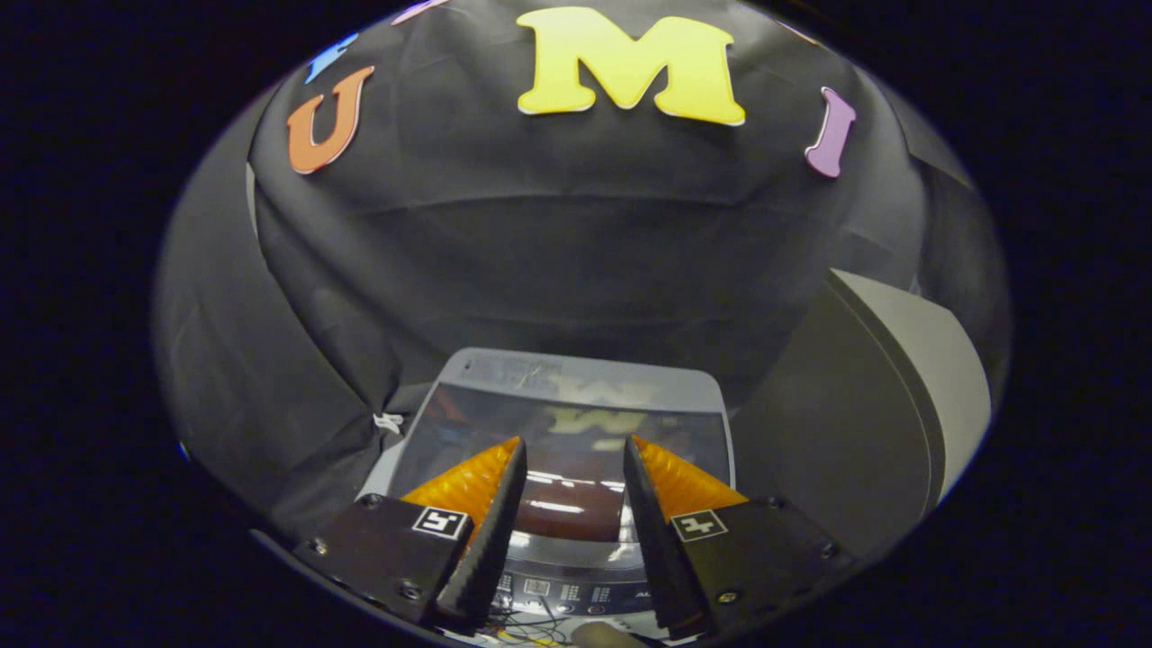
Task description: Put the clothes into the washing machine and then close the washing machine lid.
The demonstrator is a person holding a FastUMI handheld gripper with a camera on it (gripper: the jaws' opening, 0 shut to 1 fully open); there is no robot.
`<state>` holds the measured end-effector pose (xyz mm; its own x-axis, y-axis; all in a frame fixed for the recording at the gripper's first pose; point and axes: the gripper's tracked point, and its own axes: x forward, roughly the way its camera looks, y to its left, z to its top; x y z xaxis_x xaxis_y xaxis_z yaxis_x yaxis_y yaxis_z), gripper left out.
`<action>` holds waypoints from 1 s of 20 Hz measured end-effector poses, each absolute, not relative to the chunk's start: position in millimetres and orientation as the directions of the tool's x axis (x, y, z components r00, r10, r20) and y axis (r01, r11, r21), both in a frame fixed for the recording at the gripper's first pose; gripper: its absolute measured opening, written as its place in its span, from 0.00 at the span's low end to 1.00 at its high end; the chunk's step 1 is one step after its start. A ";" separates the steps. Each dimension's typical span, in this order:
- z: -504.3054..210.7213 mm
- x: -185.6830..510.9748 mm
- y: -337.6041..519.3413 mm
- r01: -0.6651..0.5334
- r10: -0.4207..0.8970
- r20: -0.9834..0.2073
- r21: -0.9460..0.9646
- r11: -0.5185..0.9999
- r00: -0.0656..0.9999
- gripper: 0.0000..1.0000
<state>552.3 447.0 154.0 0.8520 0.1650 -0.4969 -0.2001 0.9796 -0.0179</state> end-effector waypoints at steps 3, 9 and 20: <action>140.3 549.0 449.4 -0.217 0.176 -0.524 -0.017 0.976 0.833 0.68; 149.9 535.7 437.0 -0.232 0.192 -0.520 -0.011 0.973 0.832 0.68; 307.9 379.0 346.0 -0.251 0.248 -0.159 0.003 0.968 0.956 0.68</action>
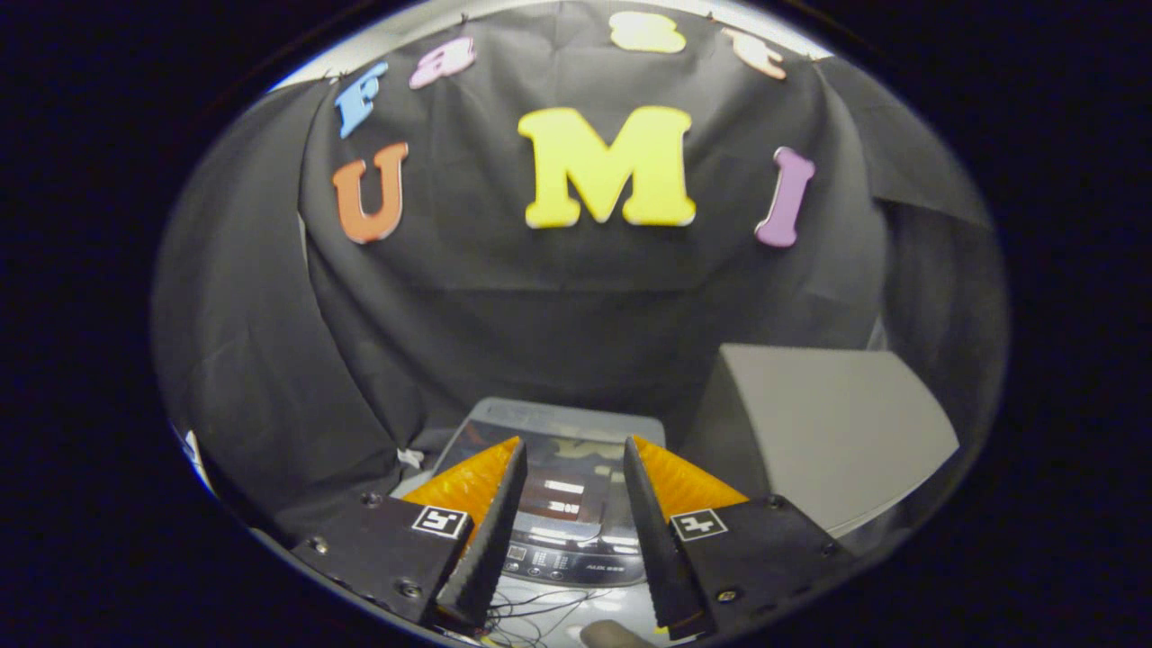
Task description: Put the clothes into the washing machine and then close the washing machine lid.
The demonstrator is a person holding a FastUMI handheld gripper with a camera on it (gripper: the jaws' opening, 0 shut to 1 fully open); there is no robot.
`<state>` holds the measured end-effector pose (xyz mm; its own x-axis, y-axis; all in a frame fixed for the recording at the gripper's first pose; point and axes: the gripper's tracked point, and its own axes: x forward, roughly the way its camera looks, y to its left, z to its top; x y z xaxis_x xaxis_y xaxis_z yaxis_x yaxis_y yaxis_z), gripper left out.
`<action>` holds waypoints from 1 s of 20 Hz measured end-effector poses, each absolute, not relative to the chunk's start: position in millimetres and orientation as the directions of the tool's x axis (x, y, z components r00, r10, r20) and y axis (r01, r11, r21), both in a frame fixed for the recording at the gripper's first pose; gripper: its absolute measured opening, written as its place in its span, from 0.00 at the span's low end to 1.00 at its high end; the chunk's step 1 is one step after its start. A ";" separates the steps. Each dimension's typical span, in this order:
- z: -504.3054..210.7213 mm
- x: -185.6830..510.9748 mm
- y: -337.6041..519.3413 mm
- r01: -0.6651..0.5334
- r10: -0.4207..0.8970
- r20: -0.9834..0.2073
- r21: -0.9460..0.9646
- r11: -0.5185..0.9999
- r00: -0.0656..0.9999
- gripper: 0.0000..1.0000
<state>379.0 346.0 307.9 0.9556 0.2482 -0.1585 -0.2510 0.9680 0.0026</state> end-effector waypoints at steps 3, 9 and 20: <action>381.9 296.3 286.3 -0.239 0.238 0.058 0.023 0.971 0.970 0.68; 391.9 212.1 157.8 -0.135 0.116 0.323 0.039 0.990 0.939 0.98; 130.9 174.1 -5.7 0.013 -0.017 0.031 0.107 0.994 0.999 0.99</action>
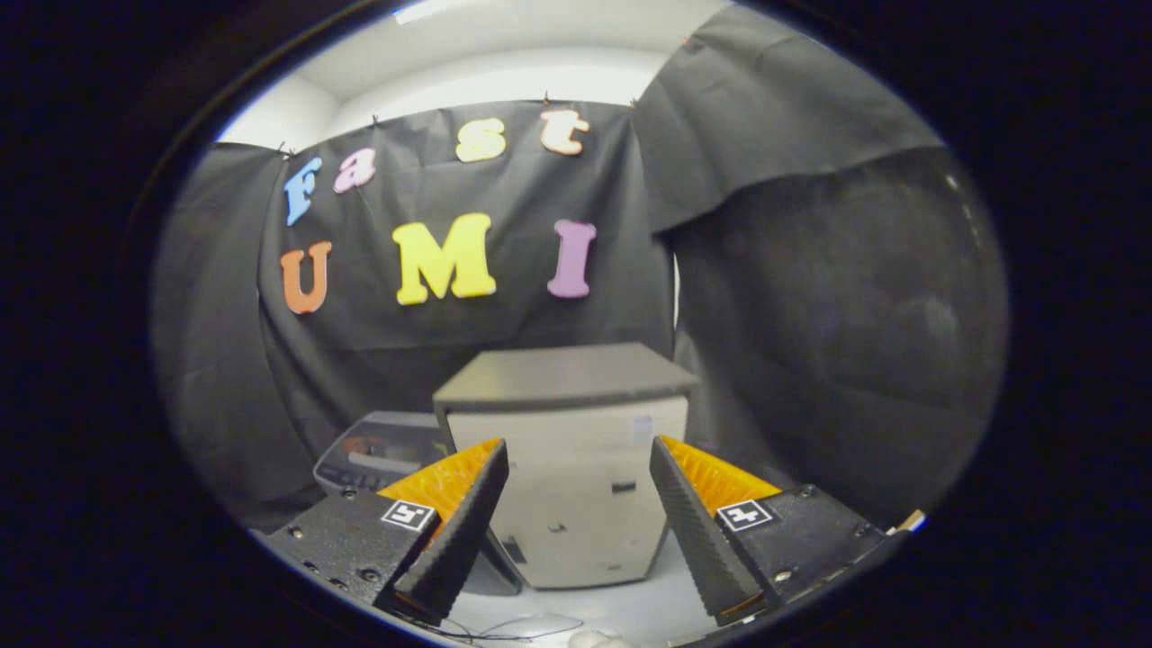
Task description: Put the clothes into the washing machine and then close the washing machine lid.
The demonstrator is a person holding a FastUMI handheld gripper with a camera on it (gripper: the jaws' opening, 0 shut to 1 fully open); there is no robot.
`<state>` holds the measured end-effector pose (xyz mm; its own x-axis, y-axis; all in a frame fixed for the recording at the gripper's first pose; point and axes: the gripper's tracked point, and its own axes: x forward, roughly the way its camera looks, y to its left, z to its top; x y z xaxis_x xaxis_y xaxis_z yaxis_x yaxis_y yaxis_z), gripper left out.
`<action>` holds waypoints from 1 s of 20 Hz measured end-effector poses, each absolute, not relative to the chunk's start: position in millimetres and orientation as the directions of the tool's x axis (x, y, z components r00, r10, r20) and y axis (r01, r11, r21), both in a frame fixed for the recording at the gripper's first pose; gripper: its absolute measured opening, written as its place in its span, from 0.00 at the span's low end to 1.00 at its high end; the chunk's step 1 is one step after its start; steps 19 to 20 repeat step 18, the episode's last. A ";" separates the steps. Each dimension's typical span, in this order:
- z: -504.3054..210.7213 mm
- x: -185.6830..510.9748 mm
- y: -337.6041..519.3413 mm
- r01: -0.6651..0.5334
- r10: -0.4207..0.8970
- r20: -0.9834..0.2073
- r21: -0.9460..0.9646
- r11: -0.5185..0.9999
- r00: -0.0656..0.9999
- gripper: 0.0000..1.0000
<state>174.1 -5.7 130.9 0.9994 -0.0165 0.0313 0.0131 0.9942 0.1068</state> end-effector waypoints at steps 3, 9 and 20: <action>87.0 158.9 -21.1 0.022 -0.016 -0.048 0.130 0.991 0.999 1.00; 78.8 146.7 -27.6 -0.001 0.002 -0.024 0.053 0.999 1.000 1.00; 90.6 161.0 -13.9 -0.069 0.069 0.005 -0.030 0.997 0.998 1.00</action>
